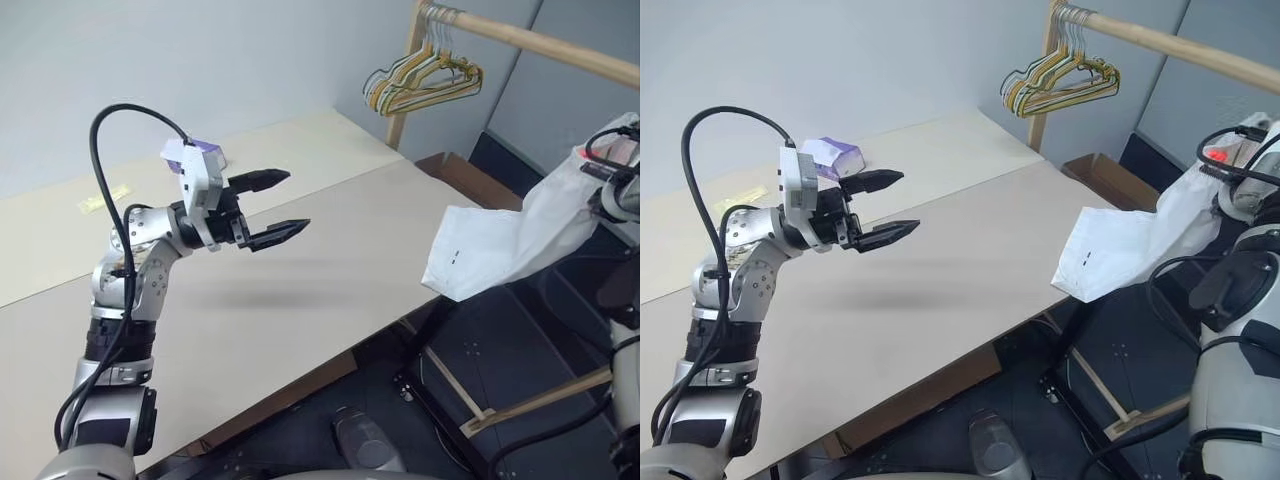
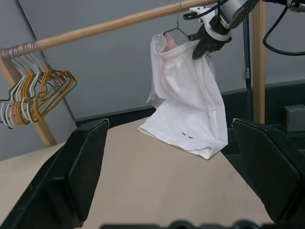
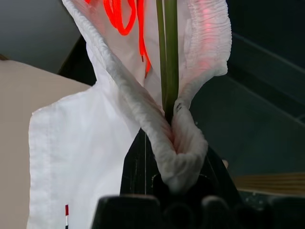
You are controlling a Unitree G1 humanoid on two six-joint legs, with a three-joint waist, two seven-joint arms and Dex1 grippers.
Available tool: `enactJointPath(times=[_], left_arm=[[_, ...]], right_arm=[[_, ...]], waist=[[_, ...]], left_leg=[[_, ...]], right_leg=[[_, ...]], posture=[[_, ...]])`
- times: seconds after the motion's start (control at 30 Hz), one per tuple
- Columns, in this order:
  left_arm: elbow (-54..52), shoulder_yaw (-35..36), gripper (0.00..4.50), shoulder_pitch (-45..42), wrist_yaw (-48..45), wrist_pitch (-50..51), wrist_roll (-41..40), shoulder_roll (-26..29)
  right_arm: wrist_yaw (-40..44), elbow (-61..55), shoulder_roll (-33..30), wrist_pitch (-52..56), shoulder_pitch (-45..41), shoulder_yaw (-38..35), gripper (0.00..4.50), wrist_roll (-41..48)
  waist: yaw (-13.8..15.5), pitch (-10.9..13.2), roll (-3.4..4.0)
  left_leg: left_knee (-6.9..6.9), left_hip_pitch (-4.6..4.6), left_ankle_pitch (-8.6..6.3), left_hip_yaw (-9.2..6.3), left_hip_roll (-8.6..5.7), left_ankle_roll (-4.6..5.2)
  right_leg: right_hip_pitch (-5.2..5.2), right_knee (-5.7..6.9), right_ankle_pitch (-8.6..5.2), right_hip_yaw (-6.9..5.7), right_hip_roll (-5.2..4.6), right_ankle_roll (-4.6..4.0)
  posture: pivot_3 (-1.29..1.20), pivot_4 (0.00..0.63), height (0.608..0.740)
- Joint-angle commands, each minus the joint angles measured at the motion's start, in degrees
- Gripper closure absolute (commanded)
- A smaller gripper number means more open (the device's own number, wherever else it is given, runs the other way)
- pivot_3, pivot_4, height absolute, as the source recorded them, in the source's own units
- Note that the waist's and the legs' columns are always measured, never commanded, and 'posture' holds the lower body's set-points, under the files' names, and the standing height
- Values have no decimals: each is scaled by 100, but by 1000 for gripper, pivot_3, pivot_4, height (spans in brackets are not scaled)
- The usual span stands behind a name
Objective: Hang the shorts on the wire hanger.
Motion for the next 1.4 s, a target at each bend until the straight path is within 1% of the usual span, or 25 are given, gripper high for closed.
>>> enactJointPath(times=[0.03, 0.3, 0.4, 0.43, 0.5, 0.53, 0.6, 0.8, 0.87, 1.03, 1.13, 1.23, 1.3, 1.4], left_arm=[[-232, 166, 0, -28, 46, 23, -124, 79], [-407, 231, 0, 105, -30, 36, -375, 91], [-436, 247, 0, 122, -30, 45, -444, 93], [-439, 245, 0, 124, -22, 46, -447, 96], [-446, 248, 0, 131, -4, 29, -456, 89], [-450, 258, 0, 134, 2, 10, -472, 74], [-475, 302, 0, 137, 24, 25, -561, 43], [-529, 314, 0, 158, 19, 7, -613, 43], [-544, 311, 0, 174, 17, 2, -622, 42], [-528, 300, 0, 179, 38, -21, -608, 42], [-538, 301, 0, 185, 29, 2, -617, 63], [-532, 308, 0, 169, -15, 18, -629, 103], [-498, 318, 0, 148, -29, 16, -620, 125], [-454, 331, 0, 134, -50, -3, -609, 144]], right_arm=[[-191, 70, -193, -365, -302, -40, 4487, 241], [-304, 307, -222, -415, -258, 71, 4487, 479], [-302, 321, -216, -448, -236, 167, 4487, 495], [-180, 286, -190, -496, -201, 334, 4487, 408], [-138, 266, -154, -556, -173, 528, 3742, 327], [-145, 259, -142, -589, -165, 603, 3530, 309], [-116, 259, -133, -630, -163, 709, 2836, 326], [-273, 320, -124, -677, -133, 696, 554, 458], [-289, 289, -103, -711, -93, 779, 9, 412], [-655, 54, 12, -900, -23, 1059, 9, 192], [-1041, -328, 144, -1007, 22, 1288, 9, -26], [-1544, -1200, 374, -1035, 271, 1482, 9, -293], [-1945, -1860, 541, -1032, 549, 1739, 9, -639], [-2146, -2554, 712, -1070, 896, 2041, 9, -985]], waist=[[5, 0, 0], [68, 1, 0], [121, 1, 0], [133, 1, 0], [155, 1, 1], [164, 1, 1], [183, 1, 1], [255, 1, 1], [289, 1, 1], [316, 1, 1], [321, 1, 1], [330, 1, 2], [342, 0, 2], [358, 0, 2]], left_leg=[[0, 0, -3, 4, -1, 6], [-1, 1, -13, 14, -1, 21], [0, 3, -12, 15, 0, 21], [0, 5, -13, 15, -1, 21], [0, 6, -12, 15, -2, 21], [0, 6, -12, 15, -2, 21], [0, 4, -13, 15, -2, 21], [-1, 2, -13, 15, -2, 22], [-1, 3, -13, 15, -2, 22], [0, 3, -13, 15, -2, 22], [0, 2, -13, 16, -3, 22], [0, 1, -13, 15, -2, 22], [1, -2, -13, 14, -1, 22], [5, -3, -13, 14, -1, 22]], right_leg=[[0, -3, 1, 3, -1, 2], [1, -11, 1, 10, -2, 6], [2, -11, 2, 11, 0, 7], [2, -10, 2, 15, 2, 7], [2, -10, 2, 16, 3, 8], [2, -10, 2, 16, 3, 8], [2, -13, 2, 16, 3, 8], [2, -15, 4, 16, 2, 8], [2, -14, 4, 16, 2, 8], [2, -14, 4, 16, 2, 8], [1, -14, 4, 17, 2, 7], [-3, -12, 5, 18, 2, 6], [-6, -8, 5, 18, 2, 6], [-8, -5, 6, 18, 3, 6]], posture=[[-263, 0, 740], [-255, 0, 740], [-254, 0, 740], [-254, 0, 740], [-254, 0, 740], [-254, 0, 740], [-245, 0, 740], [-239, 0, 740], [-236, 0, 740], [-231, 0, 740], [-232, 0, 740], [-230, 0, 740], [-229, 0, 740], [-230, 0, 740]])
